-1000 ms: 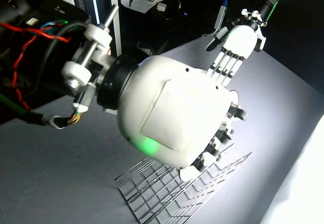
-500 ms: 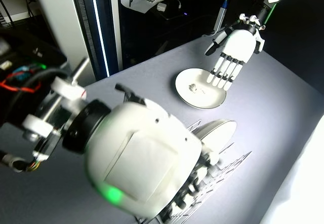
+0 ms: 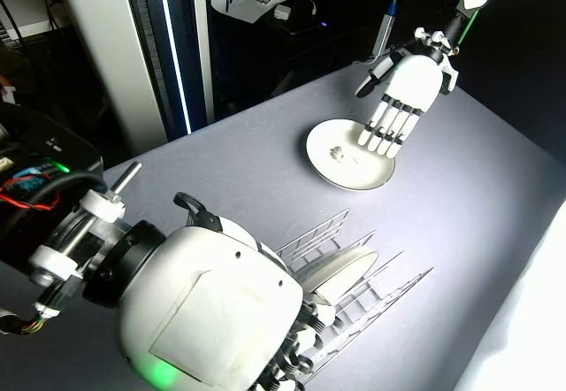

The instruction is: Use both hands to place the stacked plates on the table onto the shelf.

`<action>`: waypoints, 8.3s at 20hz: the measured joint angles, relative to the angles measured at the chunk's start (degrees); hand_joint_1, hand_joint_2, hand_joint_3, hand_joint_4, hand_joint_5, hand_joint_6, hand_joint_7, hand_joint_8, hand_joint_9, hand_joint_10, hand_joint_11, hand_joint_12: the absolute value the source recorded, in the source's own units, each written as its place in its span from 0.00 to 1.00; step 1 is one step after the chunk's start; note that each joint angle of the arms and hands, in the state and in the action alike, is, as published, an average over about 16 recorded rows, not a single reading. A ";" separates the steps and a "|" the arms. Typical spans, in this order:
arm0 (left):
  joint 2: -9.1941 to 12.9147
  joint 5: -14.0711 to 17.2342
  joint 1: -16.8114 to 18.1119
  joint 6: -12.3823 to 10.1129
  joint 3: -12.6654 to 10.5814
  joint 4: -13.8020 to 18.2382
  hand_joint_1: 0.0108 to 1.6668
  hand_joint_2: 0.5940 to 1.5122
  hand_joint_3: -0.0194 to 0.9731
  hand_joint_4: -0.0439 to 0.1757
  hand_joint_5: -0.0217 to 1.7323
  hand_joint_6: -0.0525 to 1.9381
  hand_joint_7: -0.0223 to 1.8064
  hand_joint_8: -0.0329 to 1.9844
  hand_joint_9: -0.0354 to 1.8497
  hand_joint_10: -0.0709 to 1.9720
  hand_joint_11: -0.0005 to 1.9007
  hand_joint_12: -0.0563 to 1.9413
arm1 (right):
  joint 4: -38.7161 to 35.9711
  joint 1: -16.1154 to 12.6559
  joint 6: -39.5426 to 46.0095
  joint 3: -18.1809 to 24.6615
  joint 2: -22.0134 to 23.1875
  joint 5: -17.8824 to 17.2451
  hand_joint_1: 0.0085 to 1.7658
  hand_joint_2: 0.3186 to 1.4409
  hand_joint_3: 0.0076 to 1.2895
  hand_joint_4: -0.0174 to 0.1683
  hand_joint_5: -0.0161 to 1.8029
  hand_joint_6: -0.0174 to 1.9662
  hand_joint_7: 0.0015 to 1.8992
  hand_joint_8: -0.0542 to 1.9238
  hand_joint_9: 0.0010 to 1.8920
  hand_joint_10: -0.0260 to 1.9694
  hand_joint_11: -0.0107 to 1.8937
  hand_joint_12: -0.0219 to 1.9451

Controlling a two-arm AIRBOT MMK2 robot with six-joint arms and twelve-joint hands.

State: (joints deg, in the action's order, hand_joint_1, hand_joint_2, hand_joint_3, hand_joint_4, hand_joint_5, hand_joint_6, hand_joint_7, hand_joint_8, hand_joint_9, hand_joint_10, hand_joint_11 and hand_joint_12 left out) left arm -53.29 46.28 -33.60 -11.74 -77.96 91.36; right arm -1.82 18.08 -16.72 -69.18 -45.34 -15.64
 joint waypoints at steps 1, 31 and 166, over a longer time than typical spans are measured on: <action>-0.02 -0.04 -0.12 0.01 -0.01 -0.04 0.12 0.66 0.03 0.20 0.02 0.03 0.02 0.02 0.03 0.04 0.01 0.02 | -0.27 0.09 0.01 0.06 0.01 -0.20 0.65 0.62 0.01 0.12 0.39 0.20 0.40 0.20 0.41 0.07 0.28 0.44; -0.53 -1.09 -6.98 0.46 0.18 -2.35 0.11 0.66 0.03 0.15 0.01 0.01 0.01 0.01 0.02 0.03 0.01 0.02 | -59.03 1.41 0.07 6.39 -9.43 -21.57 0.66 0.46 0.01 0.11 0.02 0.02 0.01 0.03 0.02 0.02 0.02 0.27; 2.17 5.47 2.89 -3.32 -9.42 -3.77 0.08 0.69 0.03 0.21 0.02 0.04 0.02 0.01 0.03 0.04 0.01 0.03 | 10.77 -12.71 -1.37 15.92 -1.27 2.66 0.76 0.62 0.00 0.12 0.57 0.39 0.57 0.41 0.56 0.47 0.52 0.53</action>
State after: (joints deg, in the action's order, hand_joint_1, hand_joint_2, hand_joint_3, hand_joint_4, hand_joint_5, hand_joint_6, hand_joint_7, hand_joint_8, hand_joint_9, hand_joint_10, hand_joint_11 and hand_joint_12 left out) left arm -51.12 51.76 -30.70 -15.06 -87.38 87.59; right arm 8.94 5.37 -18.08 -53.26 -46.61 -12.98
